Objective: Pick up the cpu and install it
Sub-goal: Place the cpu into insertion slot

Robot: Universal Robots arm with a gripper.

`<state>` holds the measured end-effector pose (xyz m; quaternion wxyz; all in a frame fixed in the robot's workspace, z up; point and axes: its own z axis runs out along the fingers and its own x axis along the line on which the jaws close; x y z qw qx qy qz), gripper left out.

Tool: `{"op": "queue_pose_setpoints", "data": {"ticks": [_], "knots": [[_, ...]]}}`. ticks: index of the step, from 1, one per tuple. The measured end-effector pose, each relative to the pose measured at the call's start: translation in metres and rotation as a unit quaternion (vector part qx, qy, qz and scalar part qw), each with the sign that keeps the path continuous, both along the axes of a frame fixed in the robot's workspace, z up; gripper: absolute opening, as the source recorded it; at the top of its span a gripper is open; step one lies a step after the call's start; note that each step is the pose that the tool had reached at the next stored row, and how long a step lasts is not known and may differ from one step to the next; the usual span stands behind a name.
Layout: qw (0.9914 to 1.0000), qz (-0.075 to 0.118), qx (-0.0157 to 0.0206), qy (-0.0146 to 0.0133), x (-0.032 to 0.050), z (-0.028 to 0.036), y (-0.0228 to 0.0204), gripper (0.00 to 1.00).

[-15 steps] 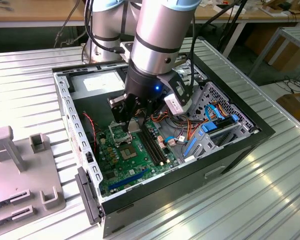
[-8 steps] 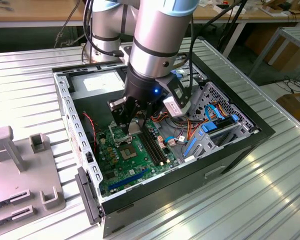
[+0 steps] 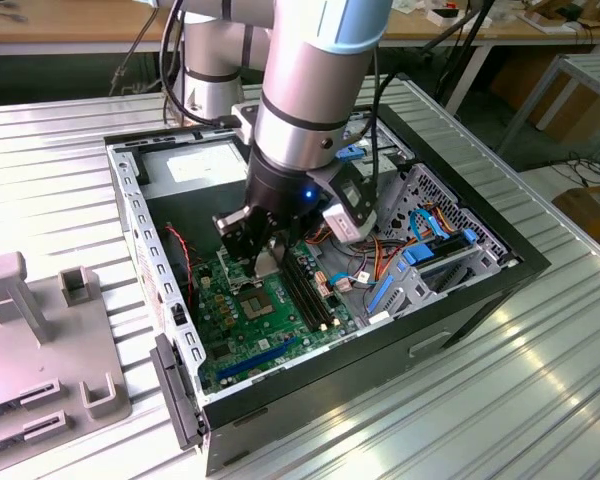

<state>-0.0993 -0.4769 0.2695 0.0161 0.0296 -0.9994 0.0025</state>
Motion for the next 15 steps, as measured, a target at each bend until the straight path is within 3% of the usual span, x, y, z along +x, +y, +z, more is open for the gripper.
{"op": "queue_pose_setpoints", "data": {"ticks": [5,7,11,15], "knots": [[0.99989,-0.015,0.0,0.0,-0.0001,-0.0102,-0.0009,0.47],[0.99984,-0.018,-0.0001,0.0,-0.0002,-0.0164,-0.003,0.47],[0.9998,-0.02,0.0001,0.0,-0.0004,-0.0229,-0.0082,0.47],[0.99971,-0.024,0.0,0.0,-0.0013,-0.0305,-0.0089,0.47]]}}
